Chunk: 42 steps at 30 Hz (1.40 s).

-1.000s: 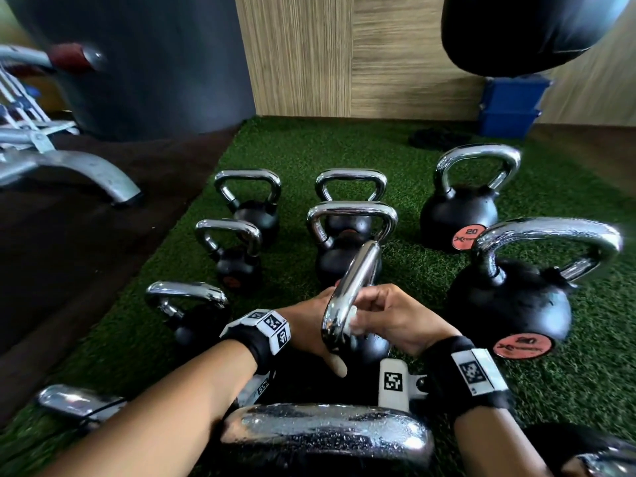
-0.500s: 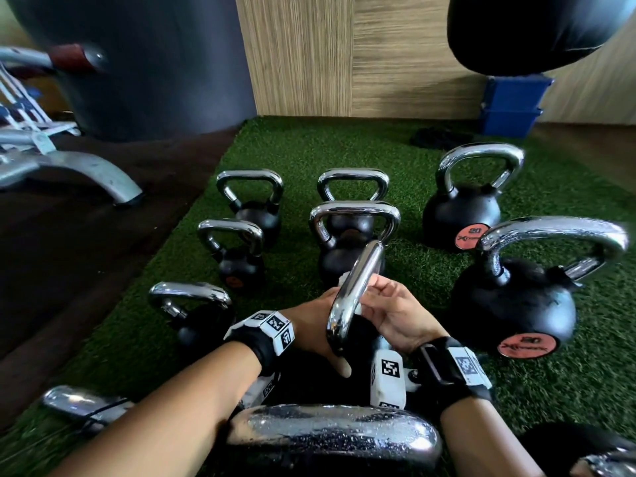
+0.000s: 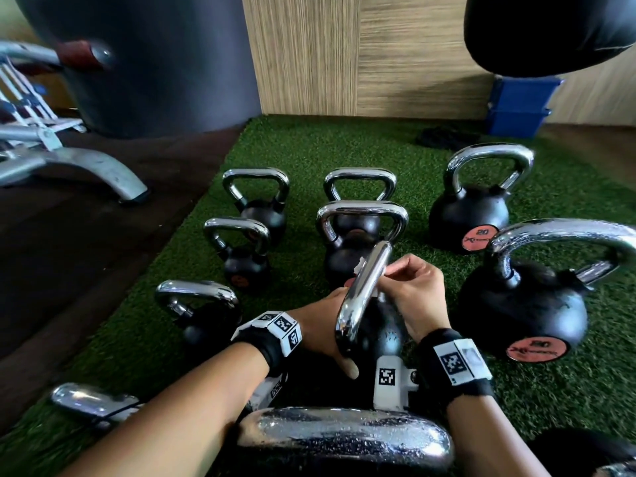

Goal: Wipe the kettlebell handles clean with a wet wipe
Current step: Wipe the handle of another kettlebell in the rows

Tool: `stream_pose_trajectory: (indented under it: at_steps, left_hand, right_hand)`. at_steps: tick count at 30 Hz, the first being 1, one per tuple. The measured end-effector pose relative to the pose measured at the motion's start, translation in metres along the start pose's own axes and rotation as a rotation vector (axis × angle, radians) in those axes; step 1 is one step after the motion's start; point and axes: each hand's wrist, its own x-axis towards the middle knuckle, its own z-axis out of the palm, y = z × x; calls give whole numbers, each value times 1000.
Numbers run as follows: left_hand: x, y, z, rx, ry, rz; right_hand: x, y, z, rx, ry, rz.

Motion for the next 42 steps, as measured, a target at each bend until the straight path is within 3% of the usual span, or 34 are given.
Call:
stream_pose_trajectory:
  at_steps: [3, 8, 12, 16, 21, 26, 29, 33, 36, 42]
  left_hand:
    - [-3, 3, -2, 18, 18, 11]
    - [-8, 4, -3, -2, 50, 50]
    - [-9, 11, -6, -12, 43, 72]
    - [-8, 10, -6, -55, 59, 69]
    - [-6, 3, -5, -7, 27, 71]
    - [-22, 3, -28, 15, -159, 4]
    - [-41, 10, -43, -26, -53, -104]
    - [-44, 43, -45, 110, 178, -34]
    - [-34, 59, -45, 182, 294, -56]
    - [-27, 56, -76, 359, 116, -129]
  right_hand:
    - [9, 1, -1, -297, 128, -93]
    - [13, 2, 2, -439, 201, -157]
    - [18, 2, 9, -345, 249, 16]
    - [19, -4, 13, -429, 238, 80]
    - [16, -3, 18, -524, 124, 255]
    - [20, -16, 8, -782, 15, 172]
    - [23, -27, -9, -766, -78, 82]
    - [32, -49, -16, -950, -295, -214]
    - [33, -55, -10, -1029, -358, -291]
    - [23, -66, -14, -1144, -285, -224]
